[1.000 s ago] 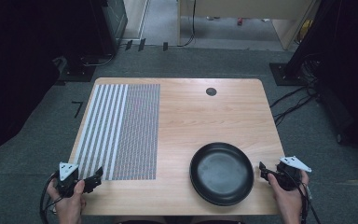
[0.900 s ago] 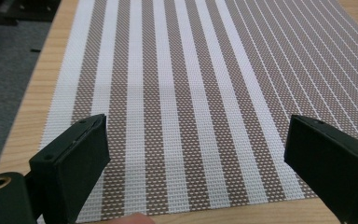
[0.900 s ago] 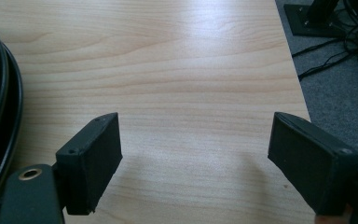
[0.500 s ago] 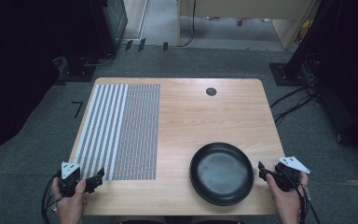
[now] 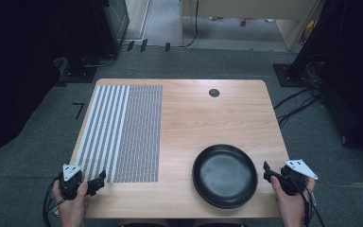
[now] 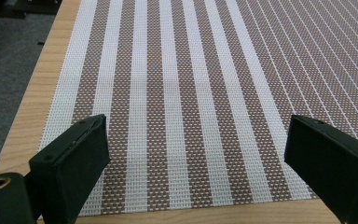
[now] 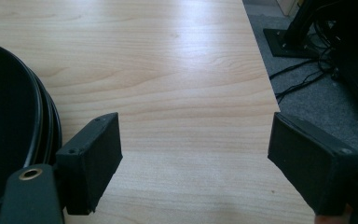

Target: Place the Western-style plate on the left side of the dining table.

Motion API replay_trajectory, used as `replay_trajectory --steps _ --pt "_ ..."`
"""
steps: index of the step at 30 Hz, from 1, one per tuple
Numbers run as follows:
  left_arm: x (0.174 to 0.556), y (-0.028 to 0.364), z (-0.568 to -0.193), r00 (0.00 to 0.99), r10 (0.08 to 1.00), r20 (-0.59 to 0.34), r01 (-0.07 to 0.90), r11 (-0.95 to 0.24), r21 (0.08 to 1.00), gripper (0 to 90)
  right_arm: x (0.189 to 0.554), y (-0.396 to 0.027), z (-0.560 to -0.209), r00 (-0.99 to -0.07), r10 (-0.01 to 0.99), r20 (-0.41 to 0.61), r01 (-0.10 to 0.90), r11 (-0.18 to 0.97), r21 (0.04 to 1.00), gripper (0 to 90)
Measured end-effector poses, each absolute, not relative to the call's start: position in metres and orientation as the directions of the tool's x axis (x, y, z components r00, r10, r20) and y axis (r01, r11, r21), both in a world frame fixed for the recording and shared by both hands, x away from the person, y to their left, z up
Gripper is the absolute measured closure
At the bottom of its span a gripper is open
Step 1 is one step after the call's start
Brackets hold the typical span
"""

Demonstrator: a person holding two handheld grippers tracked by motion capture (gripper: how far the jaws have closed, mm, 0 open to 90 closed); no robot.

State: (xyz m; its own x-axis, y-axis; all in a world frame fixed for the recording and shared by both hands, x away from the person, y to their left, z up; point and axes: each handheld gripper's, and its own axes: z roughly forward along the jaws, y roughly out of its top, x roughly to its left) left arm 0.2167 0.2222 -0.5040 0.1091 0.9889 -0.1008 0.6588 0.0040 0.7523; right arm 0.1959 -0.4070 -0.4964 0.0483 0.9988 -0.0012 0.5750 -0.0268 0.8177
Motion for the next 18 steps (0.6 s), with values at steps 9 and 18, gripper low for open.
replay_trajectory --steps 9,18 --pt "0.217 0.216 -0.505 0.119 0.988 -0.093 0.666 -0.010 0.745 6.4 0.193 -0.404 -0.492 0.051 0.999 0.000 0.550 -0.028 0.835 17.5" --pt "0.216 0.209 -0.504 0.123 0.989 -0.086 0.669 -0.018 0.743 6.4 0.193 -0.393 -0.488 -0.015 0.999 0.033 0.536 -0.020 0.844 16.9"
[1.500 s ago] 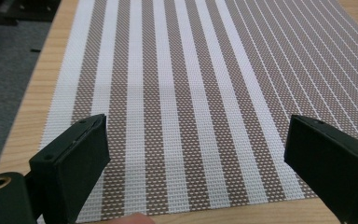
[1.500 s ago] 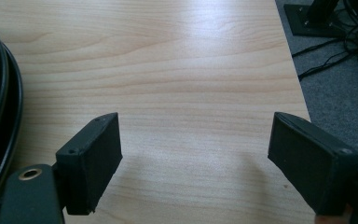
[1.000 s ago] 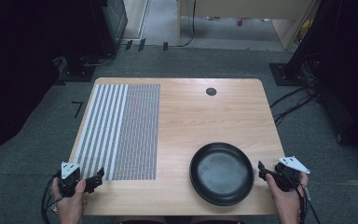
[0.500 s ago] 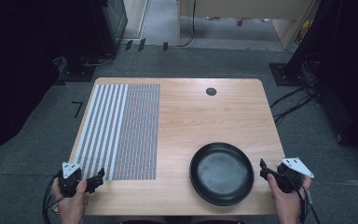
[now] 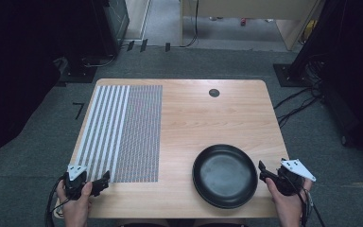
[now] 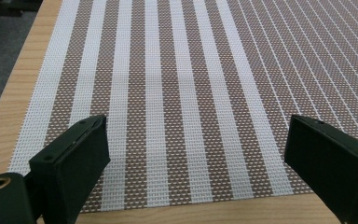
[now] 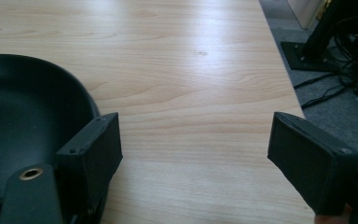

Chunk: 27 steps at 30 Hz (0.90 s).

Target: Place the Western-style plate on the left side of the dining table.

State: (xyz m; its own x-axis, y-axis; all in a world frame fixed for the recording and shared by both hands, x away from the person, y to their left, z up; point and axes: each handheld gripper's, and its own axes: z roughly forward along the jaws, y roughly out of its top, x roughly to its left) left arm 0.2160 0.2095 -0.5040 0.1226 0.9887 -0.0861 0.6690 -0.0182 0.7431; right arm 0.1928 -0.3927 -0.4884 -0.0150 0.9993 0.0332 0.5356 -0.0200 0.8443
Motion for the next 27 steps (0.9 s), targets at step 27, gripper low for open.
replay_trajectory --steps 27 --pt "0.214 0.178 -0.502 0.189 0.979 -0.074 0.664 -0.072 0.745 6.4 0.193 -0.369 -0.491 -0.164 0.980 0.113 0.551 -0.004 0.834 46.6"
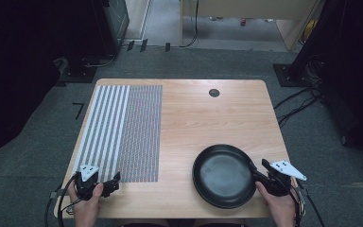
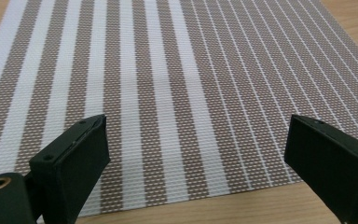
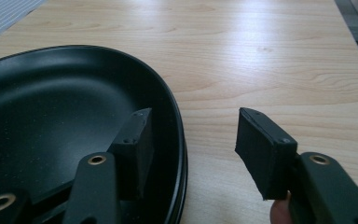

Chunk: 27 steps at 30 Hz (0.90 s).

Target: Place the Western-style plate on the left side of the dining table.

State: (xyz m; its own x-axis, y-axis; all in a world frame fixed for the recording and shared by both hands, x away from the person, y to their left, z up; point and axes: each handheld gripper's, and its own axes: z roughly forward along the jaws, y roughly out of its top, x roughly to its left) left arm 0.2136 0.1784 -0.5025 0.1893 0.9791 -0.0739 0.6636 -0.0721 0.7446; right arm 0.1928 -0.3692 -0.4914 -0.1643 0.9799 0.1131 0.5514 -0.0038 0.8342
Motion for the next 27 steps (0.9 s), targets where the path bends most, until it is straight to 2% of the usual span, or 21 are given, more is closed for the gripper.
replay_trajectory --steps 15,25,27 --pt "0.214 0.157 -0.502 0.233 0.969 -0.081 0.664 -0.098 0.741 6.4 0.192 -0.369 -0.492 -0.149 0.975 0.162 0.546 -0.056 0.836 56.0" --pt "0.213 0.123 -0.498 0.299 0.951 -0.084 0.652 -0.139 0.745 6.5 0.190 -0.369 -0.490 -0.130 0.973 0.190 0.561 -0.086 0.824 59.8" --pt "0.214 0.115 -0.497 0.311 0.946 -0.088 0.652 -0.145 0.744 6.5 0.189 -0.369 -0.490 -0.138 0.966 0.220 0.564 -0.106 0.819 63.2"
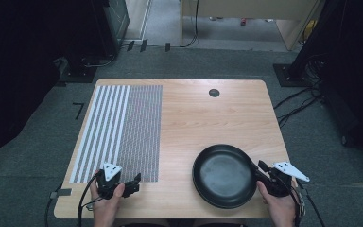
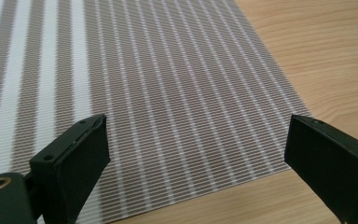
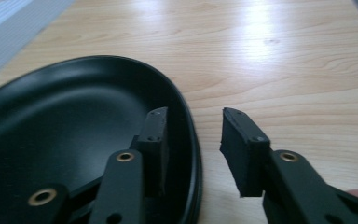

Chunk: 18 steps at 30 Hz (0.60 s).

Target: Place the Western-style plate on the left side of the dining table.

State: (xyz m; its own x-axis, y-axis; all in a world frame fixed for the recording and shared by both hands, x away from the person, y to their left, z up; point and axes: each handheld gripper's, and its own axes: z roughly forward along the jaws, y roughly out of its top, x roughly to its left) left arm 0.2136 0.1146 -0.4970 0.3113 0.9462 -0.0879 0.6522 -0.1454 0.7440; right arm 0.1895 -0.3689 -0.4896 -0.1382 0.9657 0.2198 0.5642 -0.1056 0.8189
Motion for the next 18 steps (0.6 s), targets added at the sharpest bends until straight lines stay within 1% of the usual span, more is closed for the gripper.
replay_trajectory --steps 2,6,12,18 --pt "0.215 0.102 -0.496 0.333 0.940 -0.080 0.648 -0.166 0.743 6.5 0.189 -0.367 -0.490 -0.154 0.958 0.241 0.563 -0.116 0.818 65.1" --pt "0.216 0.085 -0.493 0.368 0.928 -0.066 0.636 -0.199 0.745 6.5 0.189 -0.366 -0.490 -0.160 0.958 0.236 0.562 -0.108 0.820 68.5" --pt "0.220 0.068 -0.490 0.398 0.915 -0.070 0.625 -0.215 0.750 6.5 0.188 -0.364 -0.491 -0.165 0.962 0.220 0.555 -0.094 0.827 69.6" --pt "0.224 0.056 -0.490 0.419 0.906 -0.069 0.624 -0.231 0.746 6.5 0.187 -0.365 -0.492 -0.161 0.958 0.236 0.551 -0.111 0.827 70.8"
